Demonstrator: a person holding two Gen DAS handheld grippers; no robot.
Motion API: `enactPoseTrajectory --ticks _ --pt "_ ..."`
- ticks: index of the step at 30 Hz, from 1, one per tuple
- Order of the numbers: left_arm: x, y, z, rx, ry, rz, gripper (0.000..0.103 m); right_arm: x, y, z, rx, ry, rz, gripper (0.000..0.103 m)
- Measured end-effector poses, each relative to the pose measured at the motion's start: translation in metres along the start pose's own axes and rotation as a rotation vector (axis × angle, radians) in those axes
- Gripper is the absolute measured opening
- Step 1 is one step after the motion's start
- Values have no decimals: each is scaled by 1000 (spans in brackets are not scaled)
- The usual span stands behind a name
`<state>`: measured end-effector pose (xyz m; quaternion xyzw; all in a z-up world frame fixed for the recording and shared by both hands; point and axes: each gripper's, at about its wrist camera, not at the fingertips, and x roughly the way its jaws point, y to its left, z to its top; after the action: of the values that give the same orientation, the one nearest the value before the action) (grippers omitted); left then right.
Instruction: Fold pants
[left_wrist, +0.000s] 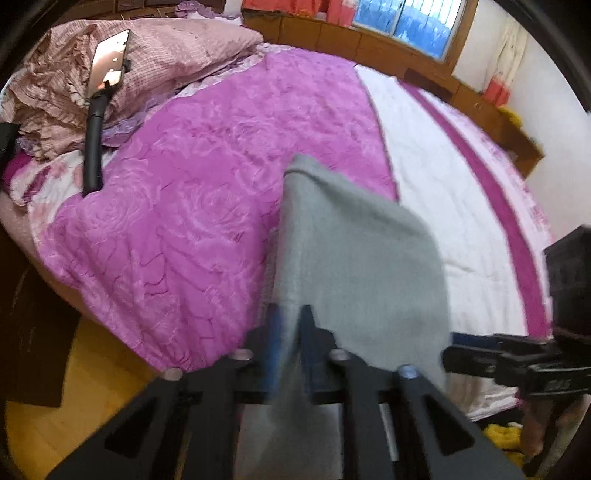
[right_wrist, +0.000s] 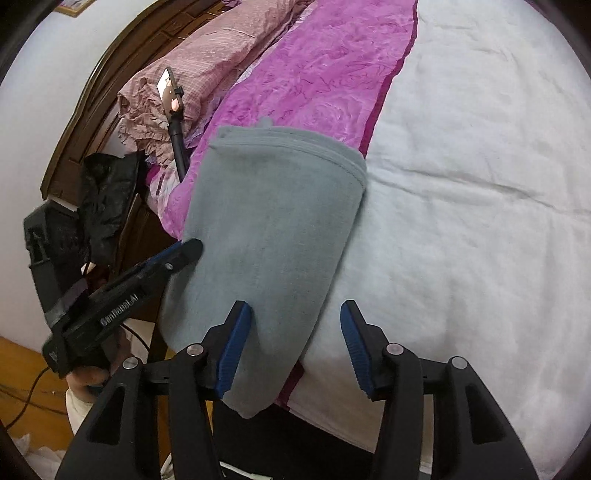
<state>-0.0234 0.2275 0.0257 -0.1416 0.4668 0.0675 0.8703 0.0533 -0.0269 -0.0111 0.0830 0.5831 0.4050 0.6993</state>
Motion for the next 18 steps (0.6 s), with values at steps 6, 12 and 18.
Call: enactPoseTrajectory --ticks 6,12,18 --pt "-7 15 21 -11 -30 14 10 2 15 7 -37 3 8 45" --pt "15 19 14 50 49 7 23 18 14 5 -28 36 2 48" --pt "19 29 18 4 75 -96 39 33 2 8 25 57 23 54"
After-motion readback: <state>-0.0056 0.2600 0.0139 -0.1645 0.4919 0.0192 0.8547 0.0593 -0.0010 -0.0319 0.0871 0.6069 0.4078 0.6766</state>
